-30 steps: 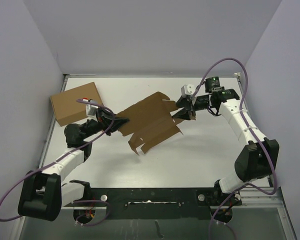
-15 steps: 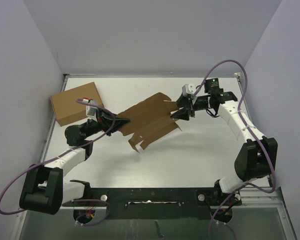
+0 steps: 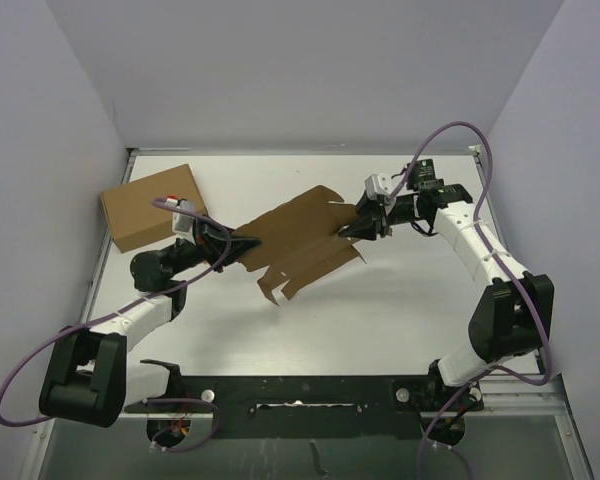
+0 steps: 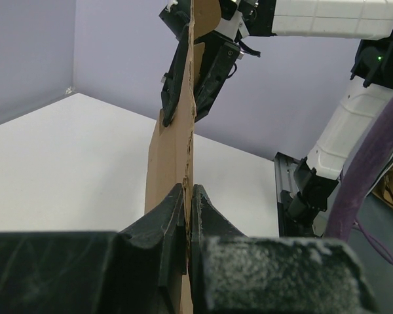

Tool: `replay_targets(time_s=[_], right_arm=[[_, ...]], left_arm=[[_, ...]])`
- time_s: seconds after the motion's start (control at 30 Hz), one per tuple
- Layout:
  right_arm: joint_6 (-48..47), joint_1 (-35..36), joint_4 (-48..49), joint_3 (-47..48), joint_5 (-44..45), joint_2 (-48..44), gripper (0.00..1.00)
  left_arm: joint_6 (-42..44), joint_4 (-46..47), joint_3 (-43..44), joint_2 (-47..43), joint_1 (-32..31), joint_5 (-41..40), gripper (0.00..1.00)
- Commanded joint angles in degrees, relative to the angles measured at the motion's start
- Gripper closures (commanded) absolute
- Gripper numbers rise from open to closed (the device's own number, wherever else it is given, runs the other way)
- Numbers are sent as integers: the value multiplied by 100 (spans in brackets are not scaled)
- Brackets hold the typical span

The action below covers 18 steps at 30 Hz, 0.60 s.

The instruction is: Fold the paper box

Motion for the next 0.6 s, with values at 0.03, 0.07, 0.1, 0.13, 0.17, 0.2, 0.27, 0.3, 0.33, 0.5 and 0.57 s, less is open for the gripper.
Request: replay_targets(time_s=[0.03,0.07,0.1,0.13,0.17,0.2,0.27,0.3,0.33,0.5,0.57], right_arm=[[-436,109,-229,62,-401,92,80],[-463,119,-232,63,-385,91,82],[-468,127,-245,63,-379,98,84],[-479,138,-252,62,-379,100,85],[-506,138,-283,61,-371,99,87],[-547,138,-317,63,-370,106,89],[-629,137,-373,61,-361,113,95],[-709,139,-464,71,-353,110,100],[-735,138,-489,76,-352,115,100],[-1126,121,-943,206,-352,108,100],[-1147,87,-1086,266,-323,108,100]], left_arm=[[71,388,105,71,-40,-159,100],[82,377,105,80,-40,-166,100],[80,372,105,84,-40,-174,100],[95,372,97,91,-39,-190,100],[104,369,96,93,-40,-200,100],[117,364,88,93,-40,-209,100],[145,333,74,86,-36,-210,100],[171,306,70,85,-40,-211,100],[183,295,63,85,-40,-211,100],[338,86,28,72,-16,-187,100],[449,-84,2,41,9,-172,100]])
